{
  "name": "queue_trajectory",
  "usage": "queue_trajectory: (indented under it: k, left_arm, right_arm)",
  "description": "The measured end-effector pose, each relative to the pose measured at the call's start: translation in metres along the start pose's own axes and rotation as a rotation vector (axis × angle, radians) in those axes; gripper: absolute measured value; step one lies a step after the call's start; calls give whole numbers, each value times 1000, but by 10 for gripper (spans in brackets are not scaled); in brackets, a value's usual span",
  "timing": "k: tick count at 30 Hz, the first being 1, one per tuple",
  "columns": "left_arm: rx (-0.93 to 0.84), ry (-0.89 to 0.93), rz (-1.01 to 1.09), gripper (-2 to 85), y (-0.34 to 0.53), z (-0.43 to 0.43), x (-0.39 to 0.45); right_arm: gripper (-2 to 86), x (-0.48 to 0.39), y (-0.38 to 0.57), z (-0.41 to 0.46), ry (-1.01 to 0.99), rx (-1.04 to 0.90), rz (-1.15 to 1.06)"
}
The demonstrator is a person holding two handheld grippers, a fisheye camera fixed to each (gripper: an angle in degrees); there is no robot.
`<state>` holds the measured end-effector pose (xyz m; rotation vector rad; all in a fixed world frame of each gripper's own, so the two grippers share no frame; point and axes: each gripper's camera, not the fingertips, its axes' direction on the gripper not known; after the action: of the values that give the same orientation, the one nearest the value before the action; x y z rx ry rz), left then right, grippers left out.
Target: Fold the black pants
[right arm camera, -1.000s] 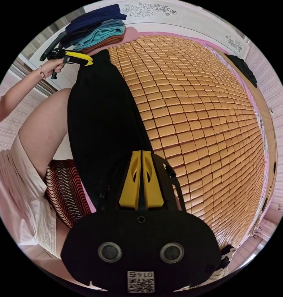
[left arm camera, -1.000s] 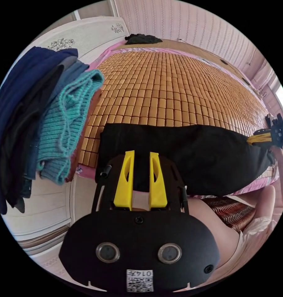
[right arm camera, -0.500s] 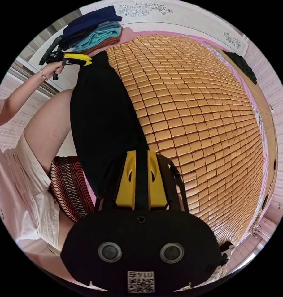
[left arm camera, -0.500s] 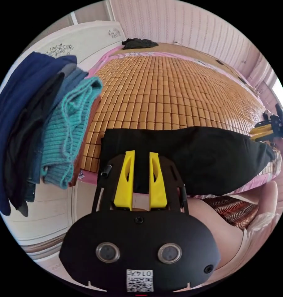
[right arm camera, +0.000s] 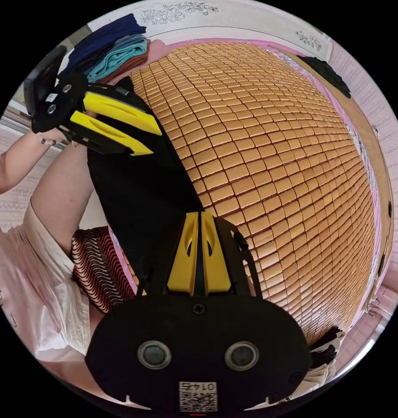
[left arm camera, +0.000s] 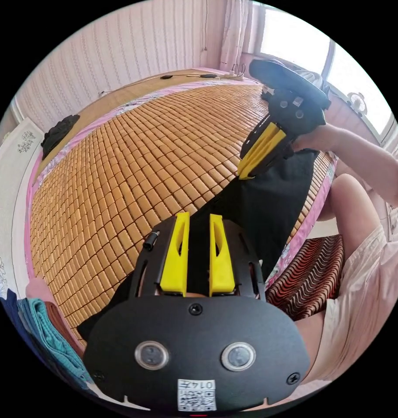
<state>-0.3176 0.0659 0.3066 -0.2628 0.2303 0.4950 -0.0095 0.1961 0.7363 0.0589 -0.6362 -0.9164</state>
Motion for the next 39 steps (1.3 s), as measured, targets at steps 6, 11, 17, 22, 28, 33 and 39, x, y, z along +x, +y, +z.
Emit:
queue_trajectory:
  k: [6,11,17,22,28,33,39]
  left_arm:
    - [-82,-30,26,20,-6,19,1]
    - [-10,-32,-77,-4,-5,10,-11]
    - [-41,-26,-145,6,-11,35,-20]
    - [32,-60,-128,42,-10,9,-8]
    - [51,232,65,56,-26,18,67]
    - [-54,227,140,69,-47,65,111]
    - [-73,219,134,14,-58,78,106]
  right_arm:
    - [-6,14,32,-13,-43,112,88]
    - [-6,24,45,-33,-40,172,117]
    - [-1,44,69,-51,-47,255,283]
    - [16,61,200,-119,122,352,558]
    - [80,101,411,-156,247,332,1182]
    - [108,136,475,-137,1,328,1303]
    - [21,127,482,-219,-65,682,1142]
